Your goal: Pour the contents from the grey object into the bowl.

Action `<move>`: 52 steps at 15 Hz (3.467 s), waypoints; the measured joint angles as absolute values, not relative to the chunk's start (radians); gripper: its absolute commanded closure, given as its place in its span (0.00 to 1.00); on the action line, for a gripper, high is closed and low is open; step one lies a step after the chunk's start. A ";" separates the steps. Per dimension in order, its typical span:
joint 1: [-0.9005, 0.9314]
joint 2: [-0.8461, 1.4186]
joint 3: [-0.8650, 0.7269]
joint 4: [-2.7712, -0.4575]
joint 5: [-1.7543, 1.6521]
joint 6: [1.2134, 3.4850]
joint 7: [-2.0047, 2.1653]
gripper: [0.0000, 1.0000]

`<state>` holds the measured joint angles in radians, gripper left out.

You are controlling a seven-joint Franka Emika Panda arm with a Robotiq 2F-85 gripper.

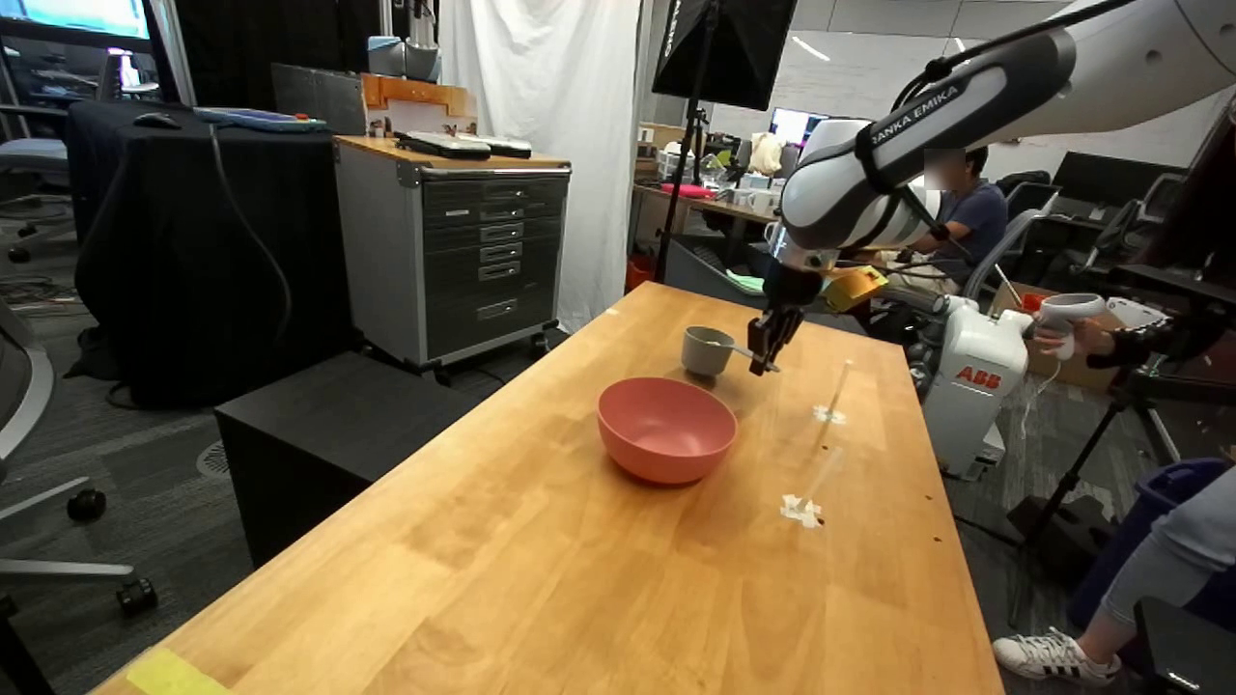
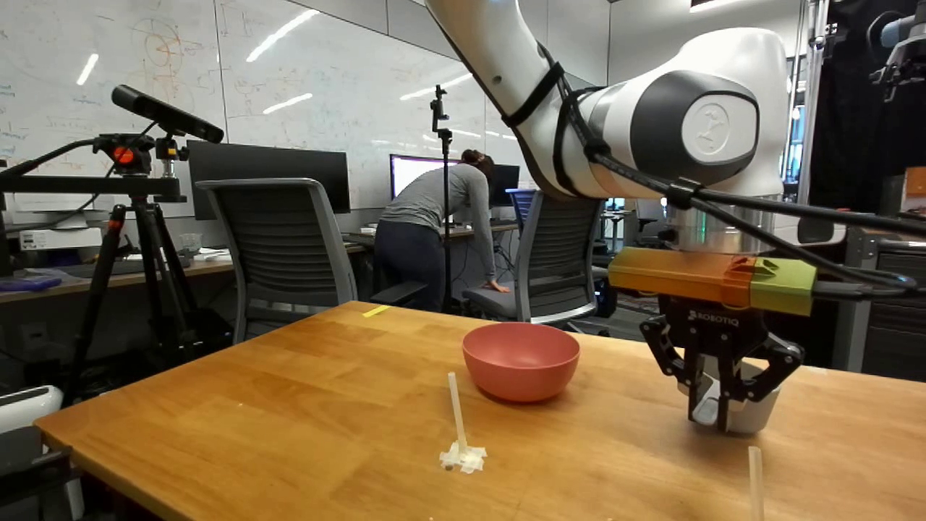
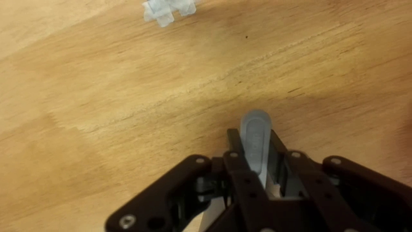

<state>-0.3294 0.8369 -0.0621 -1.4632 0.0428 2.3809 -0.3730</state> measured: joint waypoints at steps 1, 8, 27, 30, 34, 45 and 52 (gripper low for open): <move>-0.322 0.826 -0.062 -1.481 0.040 2.384 -0.373 0.94; -0.246 0.748 -0.071 -1.677 -0.053 2.495 -0.342 0.94; -0.074 0.316 -0.116 -2.192 -0.286 2.580 -0.094 0.94; -0.031 0.297 -0.148 -2.211 -0.405 2.580 0.036 0.94; 0.017 0.292 -0.167 -2.212 -0.520 2.578 0.178 0.94; 0.124 0.367 -0.171 -2.209 -0.782 2.578 0.493 0.94; 0.152 0.352 -0.164 -2.195 -0.821 2.578 0.615 0.94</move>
<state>0.1517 0.3518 -0.1637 -2.1945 -0.8213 2.5777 0.6147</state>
